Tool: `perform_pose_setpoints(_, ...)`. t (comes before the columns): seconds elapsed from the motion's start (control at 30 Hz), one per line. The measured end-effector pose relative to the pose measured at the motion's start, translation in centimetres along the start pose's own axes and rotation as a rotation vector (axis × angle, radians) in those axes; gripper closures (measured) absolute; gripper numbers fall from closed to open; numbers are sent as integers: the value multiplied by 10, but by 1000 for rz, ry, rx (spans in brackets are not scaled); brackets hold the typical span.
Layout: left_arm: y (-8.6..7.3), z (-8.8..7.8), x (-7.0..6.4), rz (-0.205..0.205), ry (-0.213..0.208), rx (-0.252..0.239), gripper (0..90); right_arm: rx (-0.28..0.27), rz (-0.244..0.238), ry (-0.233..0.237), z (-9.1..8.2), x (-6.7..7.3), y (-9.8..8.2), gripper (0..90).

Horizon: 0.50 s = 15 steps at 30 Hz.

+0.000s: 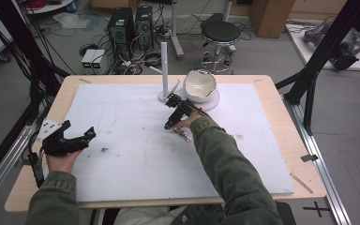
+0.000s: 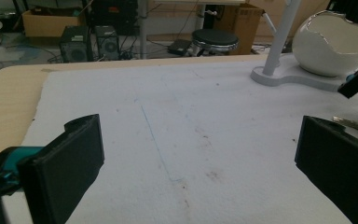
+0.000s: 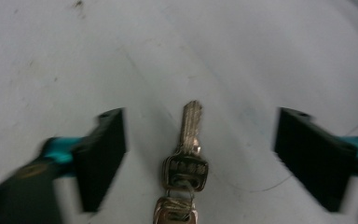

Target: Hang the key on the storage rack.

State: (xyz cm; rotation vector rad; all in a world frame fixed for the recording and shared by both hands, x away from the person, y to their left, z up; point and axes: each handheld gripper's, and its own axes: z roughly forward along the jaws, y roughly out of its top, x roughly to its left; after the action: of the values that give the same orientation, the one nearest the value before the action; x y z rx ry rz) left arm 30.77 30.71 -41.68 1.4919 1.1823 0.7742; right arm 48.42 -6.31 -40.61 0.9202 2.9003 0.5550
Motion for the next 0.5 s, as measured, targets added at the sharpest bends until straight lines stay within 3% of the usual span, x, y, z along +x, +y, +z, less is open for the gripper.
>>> perform_pose_setpoints(0.1,0,1,0,-2,0,4,17,18,1,3,2,0,1,329)
perform_pose_setpoints(0.27,0,1,0,2,-3,5,17,29,5,26,4,0,2,390)
perform_pose_setpoints(0.5,0,1,0,0,-4,7,17,38,14,29,9,1,3,416)
